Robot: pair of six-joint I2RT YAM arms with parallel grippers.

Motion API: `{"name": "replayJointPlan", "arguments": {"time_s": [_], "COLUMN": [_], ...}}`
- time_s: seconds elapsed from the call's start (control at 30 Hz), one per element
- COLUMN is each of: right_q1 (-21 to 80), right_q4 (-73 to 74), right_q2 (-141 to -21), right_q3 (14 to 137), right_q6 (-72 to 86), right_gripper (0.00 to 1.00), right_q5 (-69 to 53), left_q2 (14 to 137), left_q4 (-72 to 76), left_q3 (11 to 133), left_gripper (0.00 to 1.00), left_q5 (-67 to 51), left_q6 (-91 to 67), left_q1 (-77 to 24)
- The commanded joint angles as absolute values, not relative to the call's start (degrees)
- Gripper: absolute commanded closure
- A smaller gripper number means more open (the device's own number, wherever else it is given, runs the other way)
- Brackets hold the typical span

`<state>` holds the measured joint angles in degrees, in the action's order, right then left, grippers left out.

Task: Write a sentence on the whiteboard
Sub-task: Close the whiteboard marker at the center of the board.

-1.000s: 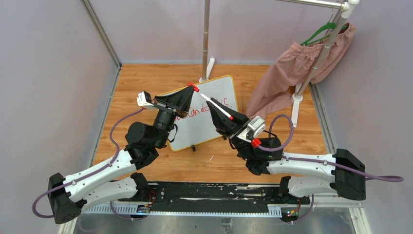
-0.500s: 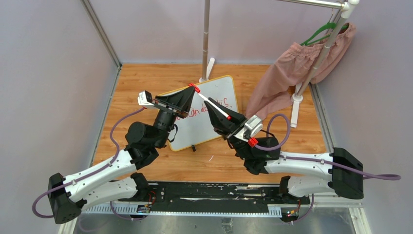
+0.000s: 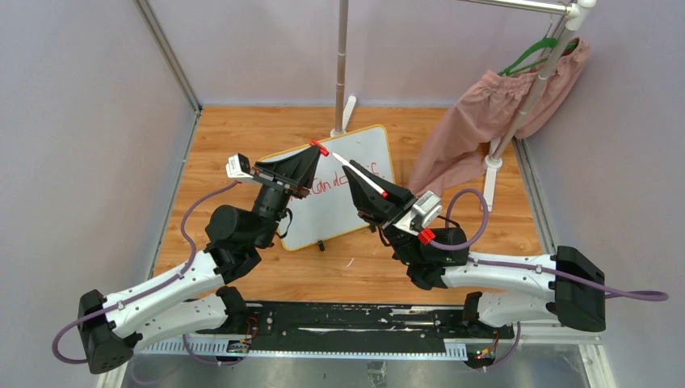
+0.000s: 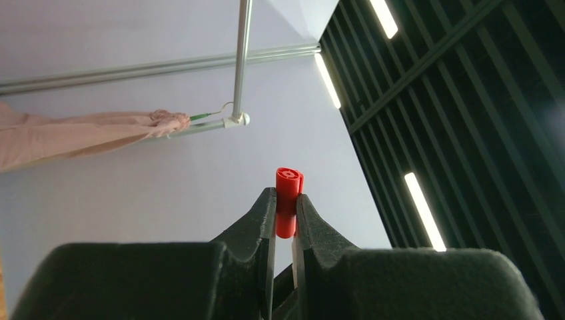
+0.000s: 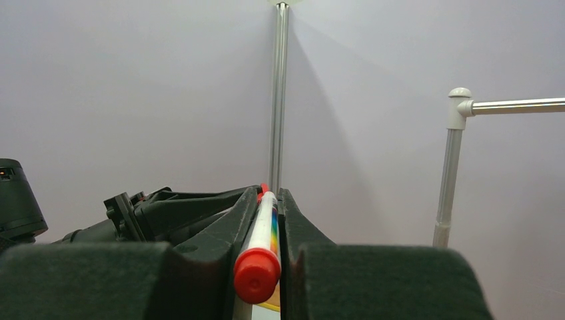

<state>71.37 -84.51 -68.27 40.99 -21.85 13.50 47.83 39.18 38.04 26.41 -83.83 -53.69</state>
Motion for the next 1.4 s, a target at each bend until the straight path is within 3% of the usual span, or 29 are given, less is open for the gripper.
{"name": "replayJointPlan", "arguments": {"time_s": [0.0,1.37], "right_q1": [70.9,70.7], "right_q4": [-88.7,-87.8], "right_q2": [-67.4,-70.0], "right_q3": [41.9,42.7], "right_q6": [-22.1,-20.0], "right_gripper": [1.00,1.00], "right_q5": [14.3,14.6], "left_q2": [47.1,46.6], "left_q4": [39.8,39.8], "left_q3": [37.8,38.2], "left_gripper": [1.00,1.00], "left_q5": [26.6,26.0], "left_q6": [-83.3,-83.4], "left_q1": [-53.3,-53.3]}}
